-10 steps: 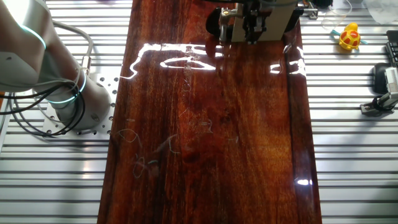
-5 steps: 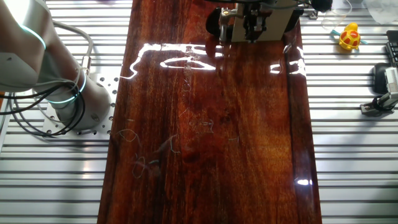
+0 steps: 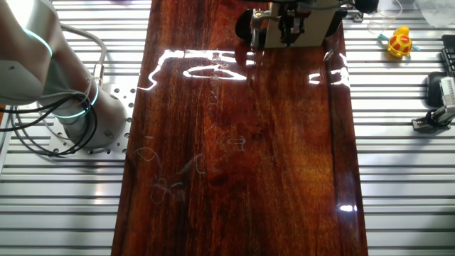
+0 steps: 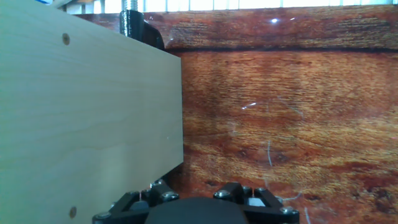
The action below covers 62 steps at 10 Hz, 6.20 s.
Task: Turn off the water tap
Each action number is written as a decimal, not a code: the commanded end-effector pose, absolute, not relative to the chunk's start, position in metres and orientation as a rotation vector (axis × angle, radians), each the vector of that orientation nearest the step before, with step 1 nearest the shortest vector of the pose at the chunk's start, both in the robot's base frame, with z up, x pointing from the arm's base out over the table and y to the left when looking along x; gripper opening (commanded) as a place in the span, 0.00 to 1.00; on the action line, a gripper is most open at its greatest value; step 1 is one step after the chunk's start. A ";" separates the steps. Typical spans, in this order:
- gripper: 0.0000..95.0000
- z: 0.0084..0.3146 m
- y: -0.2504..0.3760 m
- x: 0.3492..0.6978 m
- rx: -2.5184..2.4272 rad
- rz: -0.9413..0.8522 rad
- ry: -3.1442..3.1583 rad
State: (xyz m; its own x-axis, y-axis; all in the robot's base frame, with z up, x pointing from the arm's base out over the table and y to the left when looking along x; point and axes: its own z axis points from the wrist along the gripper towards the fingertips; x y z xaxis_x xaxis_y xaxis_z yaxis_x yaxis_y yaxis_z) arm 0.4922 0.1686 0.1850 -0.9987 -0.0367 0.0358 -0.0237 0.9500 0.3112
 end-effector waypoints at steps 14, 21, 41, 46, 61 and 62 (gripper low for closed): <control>0.60 0.170 0.182 0.485 0.013 -0.487 -3.077; 0.60 0.163 0.181 0.486 0.034 -0.484 -3.090; 0.60 0.163 0.148 0.476 0.250 -0.429 -3.116; 0.60 0.158 0.144 0.469 0.275 -0.410 -3.123; 0.60 0.156 0.121 0.451 0.320 -0.435 -3.121; 0.60 0.156 0.121 0.451 0.320 -0.436 -3.121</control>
